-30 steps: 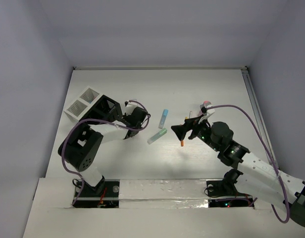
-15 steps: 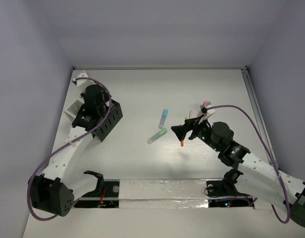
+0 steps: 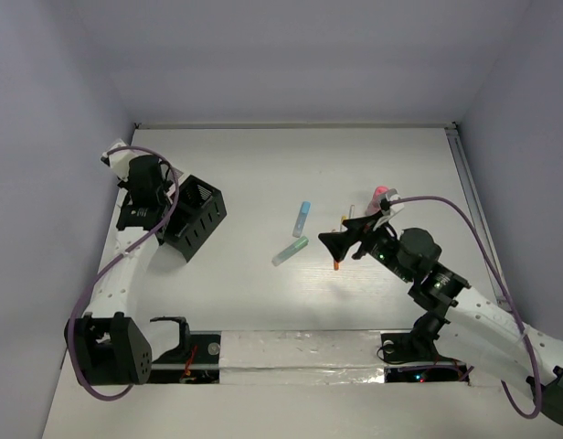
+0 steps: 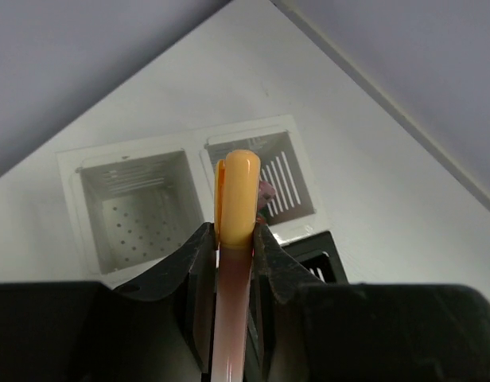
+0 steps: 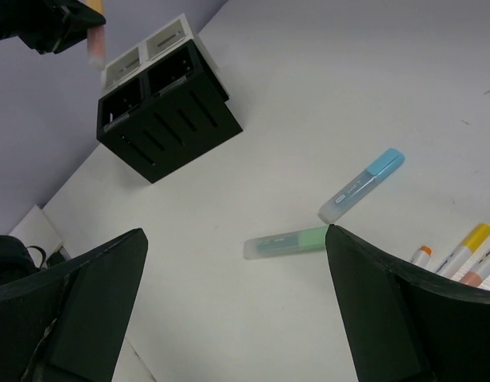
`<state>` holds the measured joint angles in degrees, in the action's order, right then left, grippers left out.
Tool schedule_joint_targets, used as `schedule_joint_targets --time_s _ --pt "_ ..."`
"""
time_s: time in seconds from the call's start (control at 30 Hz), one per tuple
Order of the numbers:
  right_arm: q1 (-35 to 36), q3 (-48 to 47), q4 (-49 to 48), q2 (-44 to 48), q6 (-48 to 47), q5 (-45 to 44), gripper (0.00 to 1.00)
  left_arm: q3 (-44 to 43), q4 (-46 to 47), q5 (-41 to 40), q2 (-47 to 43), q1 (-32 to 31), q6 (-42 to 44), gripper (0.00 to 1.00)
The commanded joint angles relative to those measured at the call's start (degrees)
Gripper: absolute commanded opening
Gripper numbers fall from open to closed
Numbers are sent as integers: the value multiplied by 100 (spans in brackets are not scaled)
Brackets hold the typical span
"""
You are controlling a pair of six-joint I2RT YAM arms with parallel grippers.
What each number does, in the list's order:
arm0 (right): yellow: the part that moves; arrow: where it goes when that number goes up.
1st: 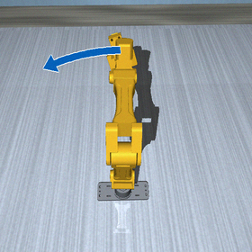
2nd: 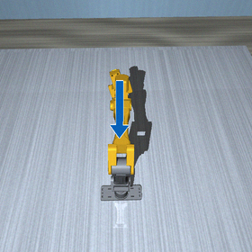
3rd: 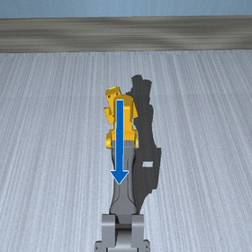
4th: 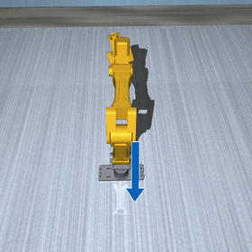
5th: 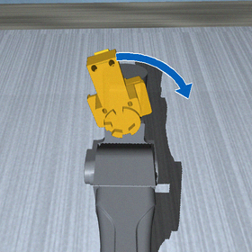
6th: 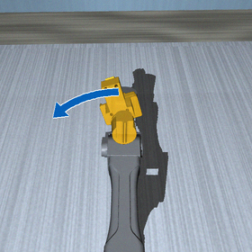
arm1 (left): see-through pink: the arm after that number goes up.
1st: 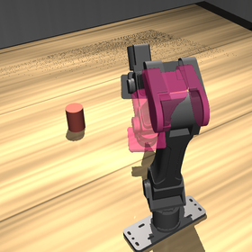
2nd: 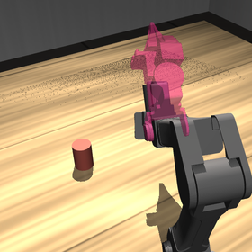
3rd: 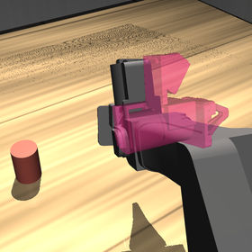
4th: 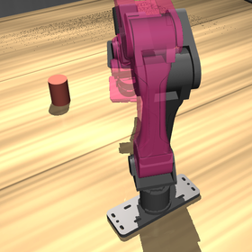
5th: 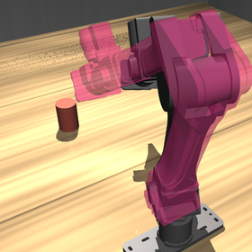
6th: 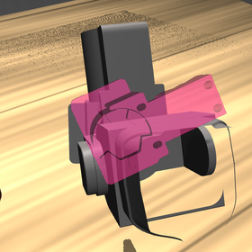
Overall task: Sort the stationery into containers
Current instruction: Place the pen in the storage box.
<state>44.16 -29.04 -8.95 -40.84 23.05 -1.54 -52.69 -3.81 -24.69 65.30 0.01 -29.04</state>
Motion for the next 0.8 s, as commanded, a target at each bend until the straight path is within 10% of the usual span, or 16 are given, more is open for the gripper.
schedule_joint_targets --time_s 0.0,0.77 --pt "-30 -23 -63 85 77 110 100 -83 144 -606 -9 16 310 0" --pt "-30 12 -195 76 86 391 100 -67 1971 -1750 1327 614 1840 0"
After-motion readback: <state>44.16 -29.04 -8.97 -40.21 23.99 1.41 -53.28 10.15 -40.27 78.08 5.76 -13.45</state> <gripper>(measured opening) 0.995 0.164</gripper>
